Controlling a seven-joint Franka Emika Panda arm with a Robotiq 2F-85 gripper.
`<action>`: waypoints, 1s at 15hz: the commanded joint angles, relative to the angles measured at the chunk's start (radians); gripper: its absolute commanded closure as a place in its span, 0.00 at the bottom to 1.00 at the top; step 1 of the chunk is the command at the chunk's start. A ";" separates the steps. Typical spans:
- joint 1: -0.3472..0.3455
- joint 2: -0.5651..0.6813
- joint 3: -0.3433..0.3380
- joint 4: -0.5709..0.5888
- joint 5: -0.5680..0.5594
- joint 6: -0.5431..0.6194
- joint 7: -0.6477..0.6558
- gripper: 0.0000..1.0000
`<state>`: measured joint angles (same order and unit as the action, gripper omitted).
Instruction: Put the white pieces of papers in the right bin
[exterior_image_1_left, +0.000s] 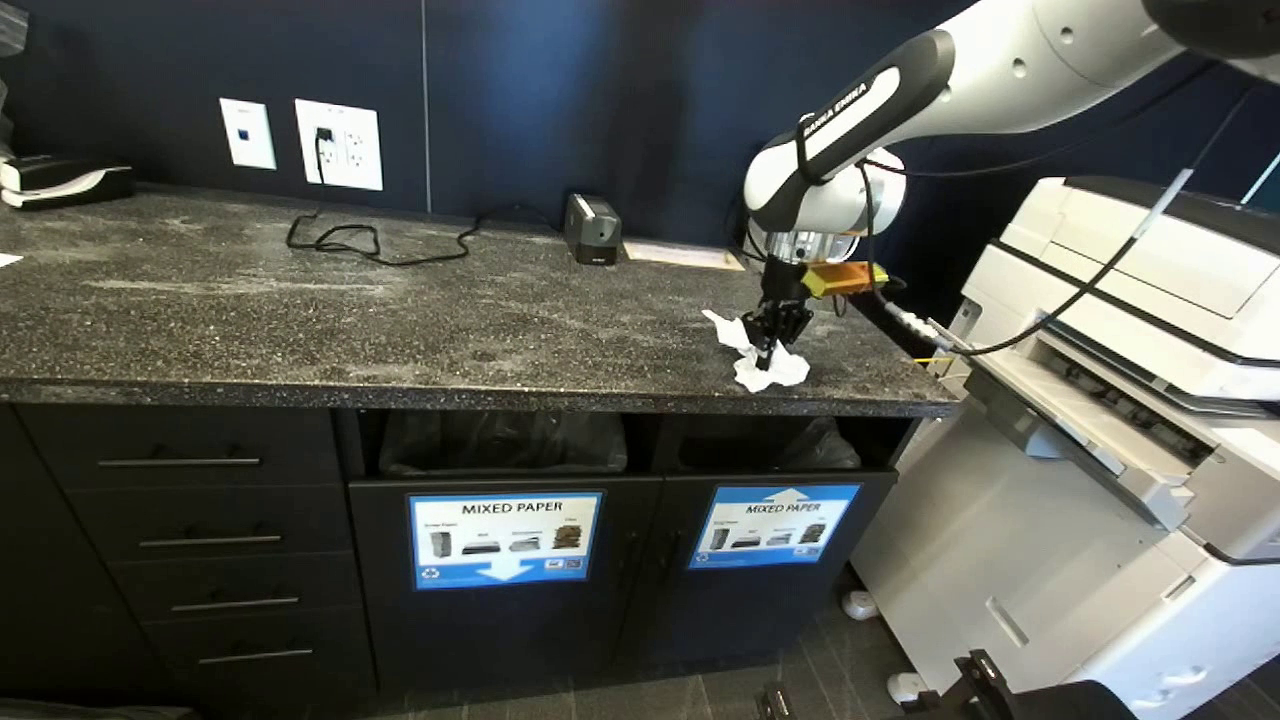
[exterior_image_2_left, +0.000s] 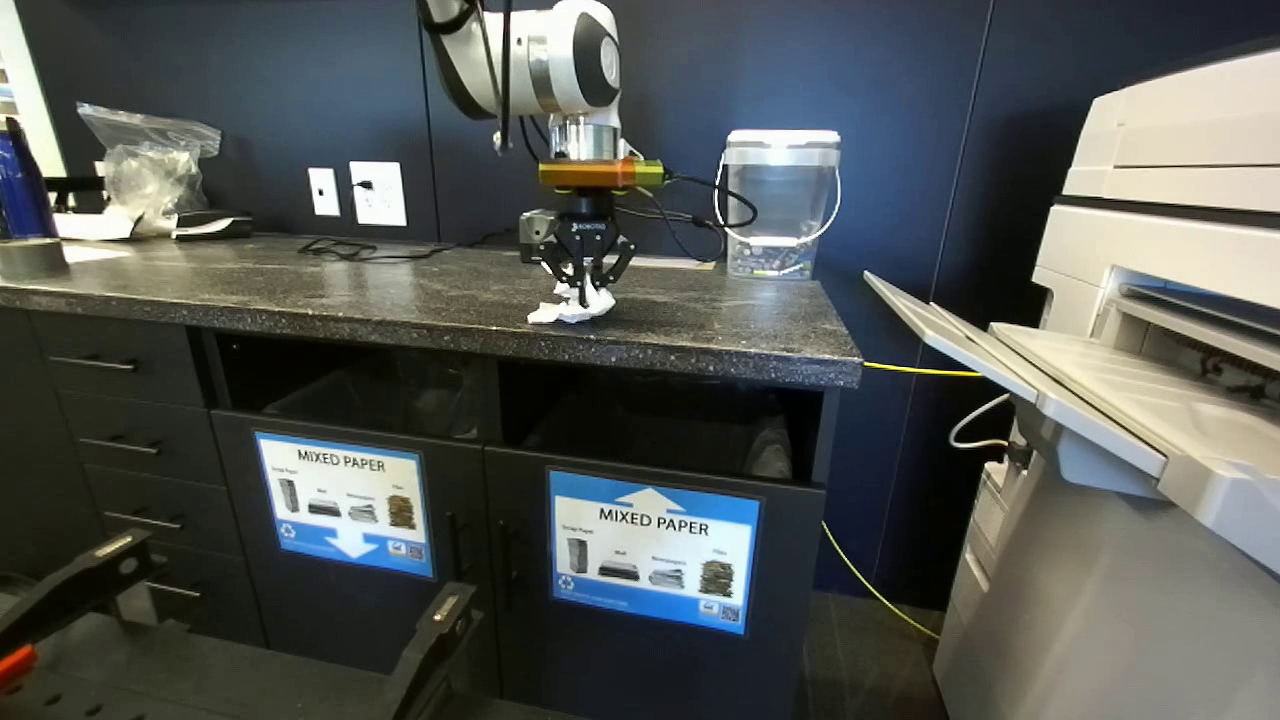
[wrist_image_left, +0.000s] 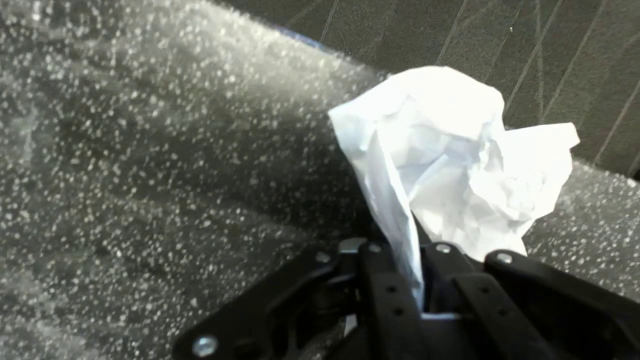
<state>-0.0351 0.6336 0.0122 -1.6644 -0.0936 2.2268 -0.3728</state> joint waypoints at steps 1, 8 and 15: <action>0.002 -0.162 0.013 -0.246 -0.001 0.086 0.066 0.87; 0.008 -0.390 0.035 -0.619 0.014 0.221 0.132 0.87; 0.008 -0.592 0.039 -1.018 0.044 0.368 0.105 0.87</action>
<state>-0.0303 0.1599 0.0535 -2.4878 -0.0735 2.4990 -0.2526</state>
